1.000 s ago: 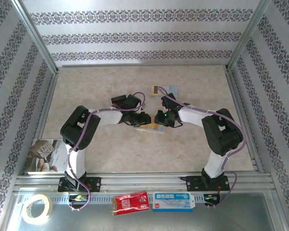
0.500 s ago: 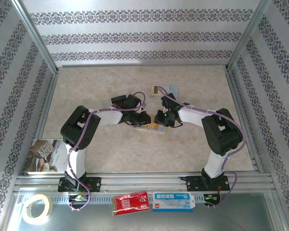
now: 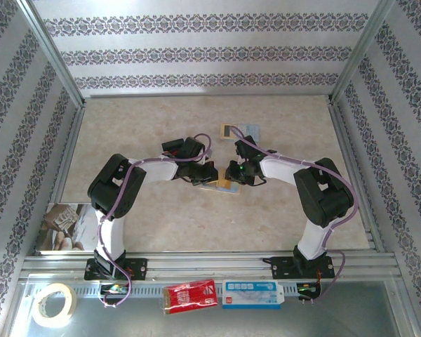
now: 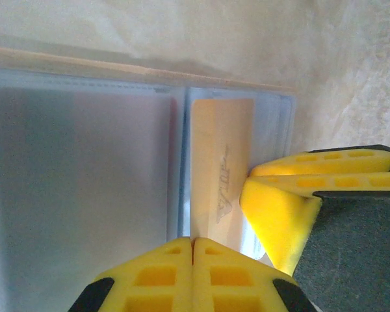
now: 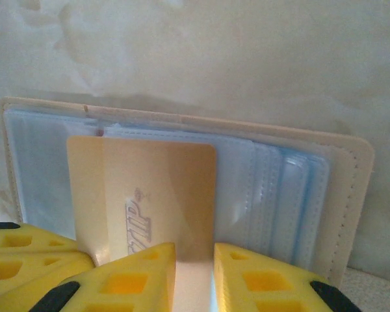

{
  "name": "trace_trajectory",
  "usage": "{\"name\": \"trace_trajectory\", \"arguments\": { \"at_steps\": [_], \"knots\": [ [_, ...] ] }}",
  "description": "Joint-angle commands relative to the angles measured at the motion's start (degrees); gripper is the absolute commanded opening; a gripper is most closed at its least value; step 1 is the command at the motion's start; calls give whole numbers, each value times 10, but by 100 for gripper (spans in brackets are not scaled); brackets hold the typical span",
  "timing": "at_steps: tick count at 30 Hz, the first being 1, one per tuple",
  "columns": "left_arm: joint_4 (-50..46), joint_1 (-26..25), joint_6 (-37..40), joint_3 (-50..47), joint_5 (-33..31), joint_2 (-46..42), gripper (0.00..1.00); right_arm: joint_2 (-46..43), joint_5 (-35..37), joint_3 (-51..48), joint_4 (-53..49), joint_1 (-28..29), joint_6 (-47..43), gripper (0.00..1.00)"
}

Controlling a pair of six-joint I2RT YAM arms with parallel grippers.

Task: Take the credit cards out of the card holder

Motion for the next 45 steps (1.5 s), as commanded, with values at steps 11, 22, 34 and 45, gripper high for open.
{"name": "trace_trajectory", "arguments": {
  "at_steps": [11, 22, 34, 45],
  "knots": [
    [-74, 56, 87, -40, -24, -129, 0, -116, -15, -54, 89, -22, -8, 30],
    [19, 85, 52, -62, 80, -246, 0, -173, -204, -144, 372, -56, 101, 62],
    [172, 92, -59, -87, 164, -255, 0, -162, -287, -187, 645, -95, 263, 68],
    [254, 96, -121, -97, 190, -236, 0, -141, -325, -172, 676, -88, 285, 56]
  ]
}}
